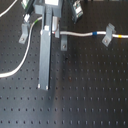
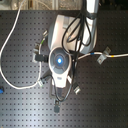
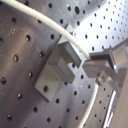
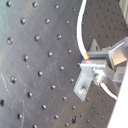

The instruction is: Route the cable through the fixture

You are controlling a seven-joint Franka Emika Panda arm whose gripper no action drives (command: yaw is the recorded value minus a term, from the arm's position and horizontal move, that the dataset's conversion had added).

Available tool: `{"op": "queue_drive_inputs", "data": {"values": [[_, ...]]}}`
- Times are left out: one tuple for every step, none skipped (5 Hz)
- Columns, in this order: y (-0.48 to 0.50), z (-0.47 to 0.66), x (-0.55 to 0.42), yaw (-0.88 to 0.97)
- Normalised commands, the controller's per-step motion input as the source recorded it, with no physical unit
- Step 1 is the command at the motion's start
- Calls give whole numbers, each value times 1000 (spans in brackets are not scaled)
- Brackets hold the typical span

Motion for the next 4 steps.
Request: {"op": "queue_drive_inputs", "data": {"values": [[-62,-207,-7,-777],[-1,-90,0,-806],[4,-40,77,-720],[4,-263,46,-606]]}}
